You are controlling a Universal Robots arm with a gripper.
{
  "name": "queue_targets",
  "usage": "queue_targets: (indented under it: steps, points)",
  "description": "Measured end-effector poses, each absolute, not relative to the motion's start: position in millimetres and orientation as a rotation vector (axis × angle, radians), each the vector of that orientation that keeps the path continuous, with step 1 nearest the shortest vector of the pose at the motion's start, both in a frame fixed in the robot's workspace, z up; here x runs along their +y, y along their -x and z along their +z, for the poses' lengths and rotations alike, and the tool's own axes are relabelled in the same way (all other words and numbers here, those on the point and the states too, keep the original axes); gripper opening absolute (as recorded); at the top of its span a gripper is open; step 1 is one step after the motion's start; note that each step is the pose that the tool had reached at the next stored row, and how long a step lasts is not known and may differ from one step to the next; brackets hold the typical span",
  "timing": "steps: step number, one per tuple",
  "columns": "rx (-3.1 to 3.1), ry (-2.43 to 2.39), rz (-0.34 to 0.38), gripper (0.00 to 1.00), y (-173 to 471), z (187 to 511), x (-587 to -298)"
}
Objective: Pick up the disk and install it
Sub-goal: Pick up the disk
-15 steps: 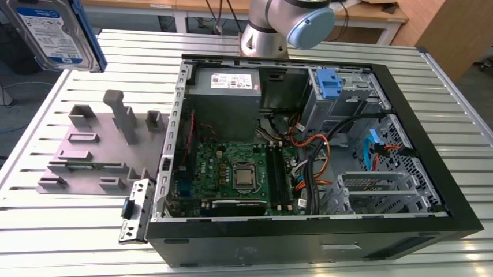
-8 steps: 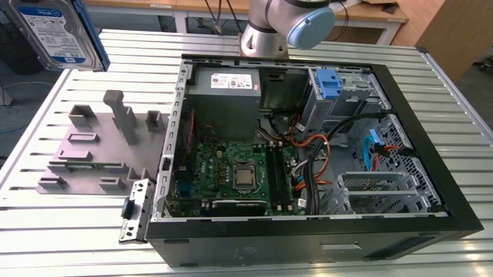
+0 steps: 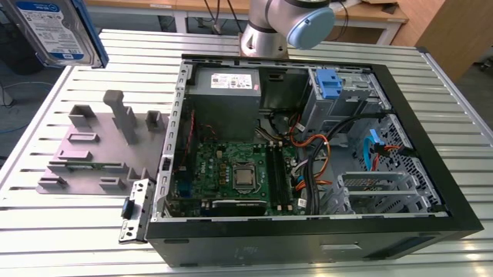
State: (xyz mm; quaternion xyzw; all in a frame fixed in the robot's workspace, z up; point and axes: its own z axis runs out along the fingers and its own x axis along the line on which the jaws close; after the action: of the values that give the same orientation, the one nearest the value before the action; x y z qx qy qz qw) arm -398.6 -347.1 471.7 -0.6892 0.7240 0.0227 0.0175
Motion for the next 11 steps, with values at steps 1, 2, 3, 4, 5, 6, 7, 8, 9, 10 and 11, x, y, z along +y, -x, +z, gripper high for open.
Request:
queue_targets:
  steps: [1, 2, 3, 4, 5, 6, 7, 8, 9, 10, 11]
  points:
    - [2.250, 2.141, 0.071, 0.35, 398.7, 471.7, -347.0]
    - [2.250, 2.141, 0.071, 0.35, 398.6, 471.8, -347.0]
    - [2.250, 2.142, 0.071, 0.35, 398.2, 471.9, -347.0]
    - [2.250, 2.141, 0.071, 0.35, 397.9, 471.9, -347.0]
    - [2.250, 2.141, 0.071, 0.35, 397.4, 471.8, -347.0]
    - [2.250, 2.142, 0.071, 0.35, 396.6, 471.8, -347.1]
    - [2.250, 2.142, 0.071, 0.35, 395.6, 471.8, -347.1]
    - [2.250, 2.142, 0.071, 0.35, 394.4, 471.8, -347.0]
    - [2.250, 2.142, 0.071, 0.35, 393.4, 471.8, -347.0]
    - [2.250, 2.142, 0.071, 0.35, 392.5, 471.8, -347.1]
    - [2.250, 2.142, 0.071, 0.35, 391.8, 471.8, -347.0]
